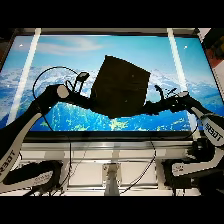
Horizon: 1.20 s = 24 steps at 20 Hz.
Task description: Fold the clothes and pants, and hang the long-sleeved shirts on hangers.
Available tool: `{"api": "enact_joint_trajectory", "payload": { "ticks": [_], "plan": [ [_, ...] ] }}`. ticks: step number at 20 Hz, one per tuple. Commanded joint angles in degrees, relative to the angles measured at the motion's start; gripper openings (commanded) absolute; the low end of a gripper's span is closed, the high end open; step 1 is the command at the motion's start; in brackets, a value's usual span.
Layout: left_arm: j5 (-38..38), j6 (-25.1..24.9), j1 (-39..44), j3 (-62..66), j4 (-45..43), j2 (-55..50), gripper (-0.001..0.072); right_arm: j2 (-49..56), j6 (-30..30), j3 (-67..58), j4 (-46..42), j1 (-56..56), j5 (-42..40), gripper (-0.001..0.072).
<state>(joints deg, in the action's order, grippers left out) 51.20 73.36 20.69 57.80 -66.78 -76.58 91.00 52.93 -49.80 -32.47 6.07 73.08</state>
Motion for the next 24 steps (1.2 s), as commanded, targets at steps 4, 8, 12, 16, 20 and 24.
{"api": "enact_joint_trajectory", "payload": {
  "ticks": [4, 8, 12, 16, 20, 24],
  "plan": [
    [-17.8, -3.4, -1.8, 3.5, 17.5, 1.6, 0.0007, -6.6, 3.6, -0.5, 22.3, 2.7, 10.9, 0.0021],
    [-32.3, -7.1, -1.0, 16.8, 23.9, 3.3, 0.0008, -9.7, 8.0, -11.6, 29.2, 1.7, 0.1, 0.002],
    [-42.2, -8.3, 0.3, 28.3, 23.8, -1.9, 0.0007, -8.3, 7.9, -26.8, 24.9, -3.0, -29.4, 0.0018],
    [-43.1, -8.3, -1.9, 44.7, 23.8, -11.8, 0.0007, -1.2, 7.7, -46.6, 24.1, -4.0, -41.0, 0.0018],
    [-35.2, -8.3, -4.0, 58.3, 19.5, -17.9, 0.0006, 6.8, 13.6, -61.6, 22.8, -3.9, -37.9, 0.0018],
    [-21.2, -8.3, -7.3, 57.9, 15.9, -17.9, 0.0007, 8.3, 19.2, -63.0, 10.7, -3.6, -26.9, 0.0019]
  ]
}}
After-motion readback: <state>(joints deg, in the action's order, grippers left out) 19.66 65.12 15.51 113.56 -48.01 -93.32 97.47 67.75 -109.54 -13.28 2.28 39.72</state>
